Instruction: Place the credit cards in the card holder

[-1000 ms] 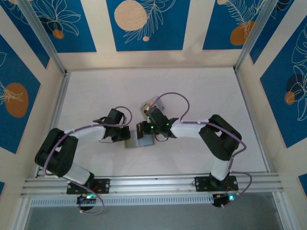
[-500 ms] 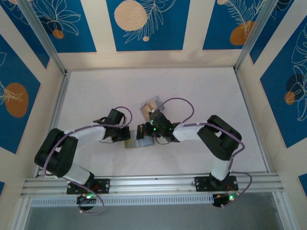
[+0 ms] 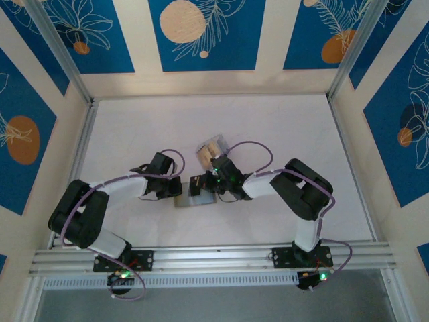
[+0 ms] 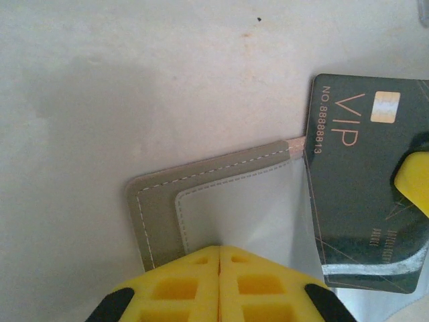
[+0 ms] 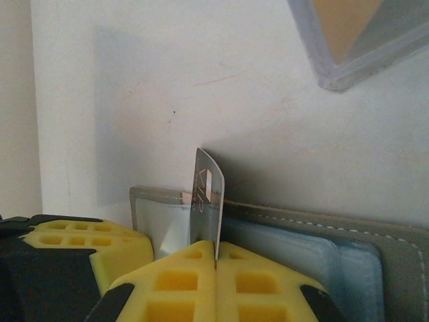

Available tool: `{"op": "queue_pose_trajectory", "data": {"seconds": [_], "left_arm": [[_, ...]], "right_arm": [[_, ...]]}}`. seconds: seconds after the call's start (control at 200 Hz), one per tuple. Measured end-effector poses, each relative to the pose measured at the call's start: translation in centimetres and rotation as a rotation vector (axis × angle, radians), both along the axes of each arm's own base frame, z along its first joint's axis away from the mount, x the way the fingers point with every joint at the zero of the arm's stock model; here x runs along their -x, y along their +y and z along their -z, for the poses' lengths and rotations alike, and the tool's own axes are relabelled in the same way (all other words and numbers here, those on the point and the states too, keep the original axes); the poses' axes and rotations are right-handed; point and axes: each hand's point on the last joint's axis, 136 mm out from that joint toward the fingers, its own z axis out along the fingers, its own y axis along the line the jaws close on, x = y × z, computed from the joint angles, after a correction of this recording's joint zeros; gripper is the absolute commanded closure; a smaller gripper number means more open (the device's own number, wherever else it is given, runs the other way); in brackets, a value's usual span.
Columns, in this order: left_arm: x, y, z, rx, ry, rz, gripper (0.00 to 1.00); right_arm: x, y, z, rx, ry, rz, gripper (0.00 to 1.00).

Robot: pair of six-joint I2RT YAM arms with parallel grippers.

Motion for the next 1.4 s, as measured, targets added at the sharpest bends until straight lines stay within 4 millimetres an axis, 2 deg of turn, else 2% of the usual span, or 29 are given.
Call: {"op": "queue_pose_trajectory", "data": {"seconds": [0.745,0.855,1.19,1.401], "left_arm": [[-0.1,0.2,0.1,-0.009,-0.004,-0.004,0.93],[-0.1,0.5,0.2,-0.024,-0.005,-0.011,0.93],[-0.1,0.5,0.2,-0.026,-0.007,-0.013,0.93],[-0.1,0.4,0.2,-0.036,-0.013,-0.007,0.93]], "right_arm": [[1.5,0.8,0.4,-0.018,0.055,-0.062,1.00],[1.4,1.4,0.4,-0.009,0.052,-0.093,1.00],[1.7,1.5,0.4,0.005,0.032,-0.127,1.00],[2.9,1.6,0.0,-0.012,0.053,-0.168,1.00]]}}
